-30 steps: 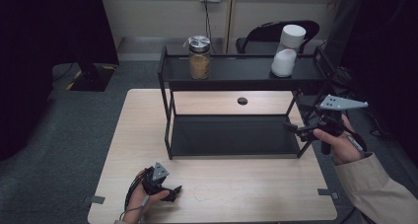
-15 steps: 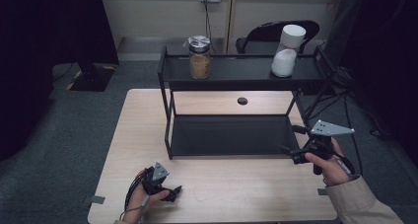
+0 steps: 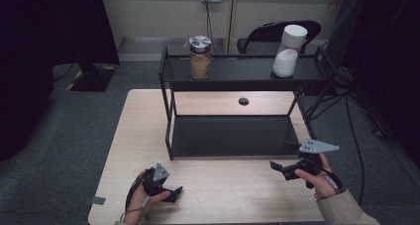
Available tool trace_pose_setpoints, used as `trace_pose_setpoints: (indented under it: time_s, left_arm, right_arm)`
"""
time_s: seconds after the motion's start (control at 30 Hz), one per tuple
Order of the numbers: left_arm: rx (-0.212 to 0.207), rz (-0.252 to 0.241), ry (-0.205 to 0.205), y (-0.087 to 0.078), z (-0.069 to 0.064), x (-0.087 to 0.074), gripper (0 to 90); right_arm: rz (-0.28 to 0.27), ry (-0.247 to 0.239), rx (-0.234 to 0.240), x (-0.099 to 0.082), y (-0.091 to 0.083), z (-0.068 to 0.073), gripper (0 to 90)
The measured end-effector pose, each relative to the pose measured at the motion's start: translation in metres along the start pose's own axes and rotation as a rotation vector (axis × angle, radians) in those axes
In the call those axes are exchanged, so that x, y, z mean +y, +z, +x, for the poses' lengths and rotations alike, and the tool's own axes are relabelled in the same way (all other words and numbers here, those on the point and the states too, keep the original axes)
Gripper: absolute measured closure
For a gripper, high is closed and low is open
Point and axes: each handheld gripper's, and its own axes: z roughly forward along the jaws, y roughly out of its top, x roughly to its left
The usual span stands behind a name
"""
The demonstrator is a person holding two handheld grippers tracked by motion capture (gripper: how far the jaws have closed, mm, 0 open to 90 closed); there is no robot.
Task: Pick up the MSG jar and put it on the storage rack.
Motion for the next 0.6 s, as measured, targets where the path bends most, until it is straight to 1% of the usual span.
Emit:
trace_pose_setpoints:
  time_s: [0.13, 0.23, 0.37, 0.43, 0.6]
  left_arm:
    - [0.000, 0.000, 0.000, 0.000, 0.000, 0.000, 0.0]
    - [0.000, 0.000, 0.000, 0.000, 0.000, 0.000, 0.0]
    - [0.000, 0.000, 0.000, 0.000, 0.000, 0.000, 0.0]
    - [0.000, 0.000, 0.000, 0.000, 0.000, 0.000, 0.0]
    - [0.000, 0.000, 0.000, 0.000, 0.000, 0.000, 0.0]
  right_arm:
    - [0.024, 0.011, 0.012, -0.009, 0.007, 0.001, 0.0]
    - [0.047, 0.030, 0.031, -0.017, 0.013, 0.001, 0.0]
    - [0.057, 0.032, 0.037, -0.024, 0.017, 0.001, 0.0]
    - [0.065, 0.041, 0.033, -0.028, 0.018, 0.002, 0.0]
    - [0.088, 0.034, 0.041, -0.033, 0.021, 0.002, 0.0]
